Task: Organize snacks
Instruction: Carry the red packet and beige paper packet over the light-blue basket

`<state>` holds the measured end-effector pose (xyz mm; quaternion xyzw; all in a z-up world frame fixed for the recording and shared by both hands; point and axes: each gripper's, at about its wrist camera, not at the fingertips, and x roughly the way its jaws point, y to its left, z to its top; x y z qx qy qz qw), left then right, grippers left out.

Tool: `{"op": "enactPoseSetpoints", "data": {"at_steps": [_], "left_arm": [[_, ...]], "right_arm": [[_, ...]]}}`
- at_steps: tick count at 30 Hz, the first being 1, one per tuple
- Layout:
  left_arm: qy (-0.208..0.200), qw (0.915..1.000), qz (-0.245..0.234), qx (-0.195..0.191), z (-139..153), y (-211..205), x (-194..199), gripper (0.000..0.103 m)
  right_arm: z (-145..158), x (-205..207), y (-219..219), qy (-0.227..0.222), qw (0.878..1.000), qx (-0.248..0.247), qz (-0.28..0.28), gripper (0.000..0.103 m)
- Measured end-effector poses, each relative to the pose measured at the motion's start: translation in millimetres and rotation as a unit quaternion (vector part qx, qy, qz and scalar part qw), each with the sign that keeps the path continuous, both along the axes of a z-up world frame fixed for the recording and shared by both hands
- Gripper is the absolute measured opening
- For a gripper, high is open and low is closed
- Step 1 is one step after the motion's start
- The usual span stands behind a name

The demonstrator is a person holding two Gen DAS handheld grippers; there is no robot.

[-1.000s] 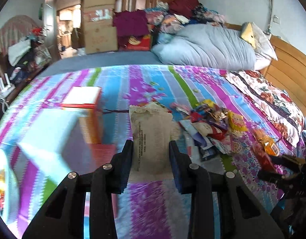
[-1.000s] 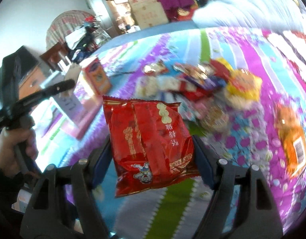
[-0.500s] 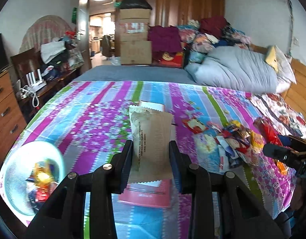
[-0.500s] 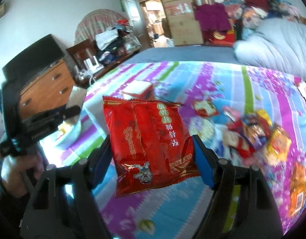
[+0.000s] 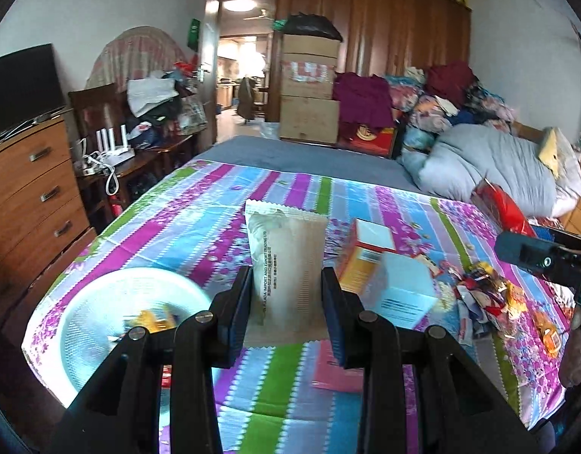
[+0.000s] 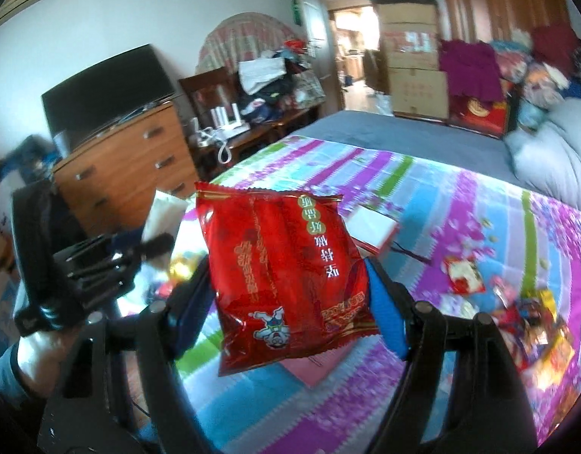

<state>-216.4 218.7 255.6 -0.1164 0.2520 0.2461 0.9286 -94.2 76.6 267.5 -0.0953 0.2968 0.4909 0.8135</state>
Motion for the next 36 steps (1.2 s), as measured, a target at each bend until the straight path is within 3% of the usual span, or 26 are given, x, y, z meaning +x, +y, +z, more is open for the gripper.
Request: {"op": "enactPoseSetpoints", "data": {"at_steps": [13, 21, 36], "left_arm": [[-0.014, 0.9973, 0.067, -0.025, 2, 85, -57, 0.036], [-0.008, 0.9902, 0.122, -0.068, -21, 141, -95, 0.036], [0.031, 0.9857, 0.135, -0.096, -63, 183, -86, 0.036]], "right_arm": [[4, -28, 113, 0.002, 0.996, -0.022, 0.082, 0.076], [-16, -42, 174, 0.024, 0.99, -0.051, 0.126, 0.076], [-79, -34, 242, 0.077, 0.979, -0.122, 0.141, 0.076]]}}
